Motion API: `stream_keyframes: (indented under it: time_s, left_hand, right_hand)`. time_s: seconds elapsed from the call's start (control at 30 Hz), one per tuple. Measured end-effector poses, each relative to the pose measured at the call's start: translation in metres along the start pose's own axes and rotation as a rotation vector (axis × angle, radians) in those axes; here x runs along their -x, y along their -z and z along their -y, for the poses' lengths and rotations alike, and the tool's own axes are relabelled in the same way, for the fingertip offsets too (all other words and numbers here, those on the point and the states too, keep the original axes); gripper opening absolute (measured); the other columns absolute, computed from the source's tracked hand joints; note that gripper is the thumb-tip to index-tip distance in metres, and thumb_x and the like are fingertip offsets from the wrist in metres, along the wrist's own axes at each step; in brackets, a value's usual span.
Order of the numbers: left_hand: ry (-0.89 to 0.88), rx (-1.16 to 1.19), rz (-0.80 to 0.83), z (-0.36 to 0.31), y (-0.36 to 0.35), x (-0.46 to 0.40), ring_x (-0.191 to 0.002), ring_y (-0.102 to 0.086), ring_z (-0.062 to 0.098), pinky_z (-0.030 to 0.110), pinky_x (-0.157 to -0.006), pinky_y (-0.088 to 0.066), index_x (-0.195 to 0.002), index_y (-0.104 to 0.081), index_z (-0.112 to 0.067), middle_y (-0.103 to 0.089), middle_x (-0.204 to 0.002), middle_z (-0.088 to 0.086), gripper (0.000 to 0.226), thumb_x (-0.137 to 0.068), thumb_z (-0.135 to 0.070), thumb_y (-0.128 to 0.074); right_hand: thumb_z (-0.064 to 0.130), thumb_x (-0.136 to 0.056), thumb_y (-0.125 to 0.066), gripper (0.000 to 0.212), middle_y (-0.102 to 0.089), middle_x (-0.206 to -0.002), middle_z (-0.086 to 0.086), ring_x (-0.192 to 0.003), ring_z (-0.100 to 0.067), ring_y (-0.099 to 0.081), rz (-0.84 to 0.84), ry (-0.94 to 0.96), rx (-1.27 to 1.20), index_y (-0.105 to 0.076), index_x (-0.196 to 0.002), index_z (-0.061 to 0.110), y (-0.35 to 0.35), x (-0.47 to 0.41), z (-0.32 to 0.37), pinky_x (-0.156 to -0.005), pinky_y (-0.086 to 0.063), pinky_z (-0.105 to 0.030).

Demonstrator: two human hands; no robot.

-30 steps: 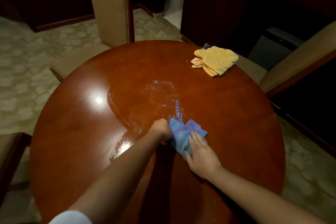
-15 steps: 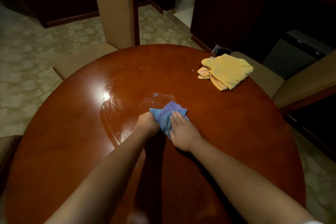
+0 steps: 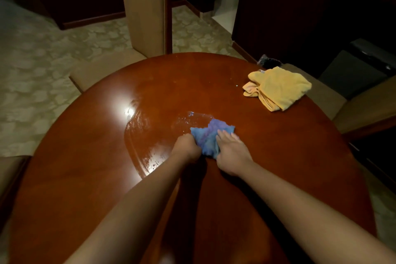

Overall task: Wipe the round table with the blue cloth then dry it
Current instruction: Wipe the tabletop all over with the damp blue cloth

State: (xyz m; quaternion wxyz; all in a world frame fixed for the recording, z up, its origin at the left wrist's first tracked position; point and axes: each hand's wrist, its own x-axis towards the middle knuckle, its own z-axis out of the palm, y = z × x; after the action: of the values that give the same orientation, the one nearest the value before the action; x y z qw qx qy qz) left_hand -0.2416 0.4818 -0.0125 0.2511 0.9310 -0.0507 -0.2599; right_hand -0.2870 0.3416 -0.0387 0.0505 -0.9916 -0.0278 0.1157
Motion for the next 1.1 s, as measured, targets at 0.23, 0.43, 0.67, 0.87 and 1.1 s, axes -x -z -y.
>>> stream_keyframes:
  time_s: [0.23,0.43,0.67,0.87,1.1]
  left_hand:
    - [0.032,0.012,-0.053,0.006,0.012,-0.017,-0.090,-0.065,0.036,0.037,-0.072,-0.049,-0.052,-0.037,-0.010,-0.065,-0.083,0.026,0.036,-0.083,-0.009,-0.055]
    - [-0.060,0.075,-0.065,-0.014,0.003,-0.020,-0.080,-0.062,0.034,0.033,-0.066,-0.042,-0.055,-0.041,-0.009,-0.063,-0.079,0.024,0.030,-0.082,-0.006,-0.054]
    - [0.062,0.236,-0.182,0.004,0.003,-0.033,-0.068,-0.057,0.032,0.033,-0.059,-0.041,-0.058,-0.048,-0.006,-0.059,-0.067,0.019,0.030,-0.086,-0.012,-0.054]
    - [0.185,0.356,-0.252,0.027,0.015,-0.044,-0.052,-0.032,0.023,0.029,-0.056,-0.029,-0.047,-0.033,-0.013,-0.032,-0.048,0.004,0.042,-0.082,-0.006,-0.055]
    - [0.234,0.518,-0.211,0.026,0.009,-0.028,-0.095,-0.062,0.039,0.040,-0.070,-0.047,-0.072,-0.062,0.003,-0.066,-0.093,0.028,0.015,-0.082,-0.005,-0.056]
  right_hand:
    - [0.026,-0.090,-0.053,0.052,-0.031,-0.150,-0.002,-0.140,-0.021,-0.021,0.007,0.121,0.225,-0.040,-0.138,0.013,0.015,-0.041,0.005,-0.112,-0.019,-0.032]
    - [0.017,-0.093,-0.045,0.028,-0.048,-0.136,-0.004,-0.126,-0.022,-0.040,-0.007,-0.174,-0.029,-0.054,-0.119,0.011,0.012,-0.011,-0.007,-0.094,-0.033,-0.026]
    - [0.013,-0.100,-0.033,0.045,-0.038,-0.149,-0.010,-0.136,-0.023,-0.031,-0.088,-0.169,-0.325,-0.035,-0.145,0.008,0.010,-0.082,0.001,-0.104,-0.023,-0.027]
    - [0.002,-0.097,-0.036,0.053,-0.018,-0.158,-0.007,-0.146,-0.017,-0.014,0.028,0.062,-0.406,-0.031,-0.148,0.010,0.000,-0.135,0.016,-0.113,-0.006,-0.021]
    - [-0.023,-0.081,-0.037,0.053,-0.041,-0.146,-0.018,-0.142,-0.024,-0.028,0.192,0.220,-0.667,-0.058,-0.126,-0.003,-0.003,-0.140,0.030,-0.116,-0.019,-0.029]
